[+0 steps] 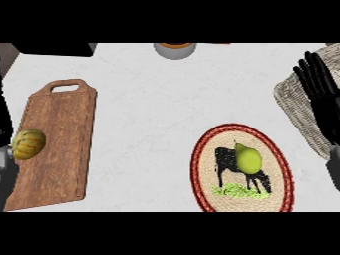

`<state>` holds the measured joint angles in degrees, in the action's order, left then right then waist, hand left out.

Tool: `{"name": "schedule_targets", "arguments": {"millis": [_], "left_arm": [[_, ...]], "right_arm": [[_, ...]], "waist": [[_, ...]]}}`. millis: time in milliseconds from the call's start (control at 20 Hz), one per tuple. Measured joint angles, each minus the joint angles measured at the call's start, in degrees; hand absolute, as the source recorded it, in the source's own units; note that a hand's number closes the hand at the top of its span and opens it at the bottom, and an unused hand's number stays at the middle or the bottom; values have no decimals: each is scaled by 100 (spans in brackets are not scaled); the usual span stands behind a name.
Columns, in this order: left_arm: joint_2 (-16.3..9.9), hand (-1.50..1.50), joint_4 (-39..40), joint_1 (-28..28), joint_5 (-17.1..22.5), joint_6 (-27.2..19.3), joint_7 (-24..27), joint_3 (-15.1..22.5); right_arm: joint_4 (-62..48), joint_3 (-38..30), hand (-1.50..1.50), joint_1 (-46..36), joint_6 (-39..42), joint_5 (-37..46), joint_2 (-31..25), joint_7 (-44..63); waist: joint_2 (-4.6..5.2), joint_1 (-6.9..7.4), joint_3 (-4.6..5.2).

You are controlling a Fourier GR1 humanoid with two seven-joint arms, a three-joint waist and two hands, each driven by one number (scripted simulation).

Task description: Pick the pear from the placemat and place it in the basket

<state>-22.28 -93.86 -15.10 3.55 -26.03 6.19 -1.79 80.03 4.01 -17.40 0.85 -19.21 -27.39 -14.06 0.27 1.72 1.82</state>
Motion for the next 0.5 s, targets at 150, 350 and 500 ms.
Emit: {"name": "schedule_targets", "arguments": {"millis": [150,350,500], "left_arm": [[37,0,232,57,129,234,-210,123],[102,0,571,226,331,744,-664,534],[171,0,846,287,497,1066,-1012,772]], "right_arm": [[-435,87,150,-317,520,-335,189,58],[-779,383,150,-710,1527,-811,433,153],[-723,994,-150,-938,2513,-560,419,-151]], "waist": [[54,57,-104],[243,311,-186],[242,328,-199]]}}
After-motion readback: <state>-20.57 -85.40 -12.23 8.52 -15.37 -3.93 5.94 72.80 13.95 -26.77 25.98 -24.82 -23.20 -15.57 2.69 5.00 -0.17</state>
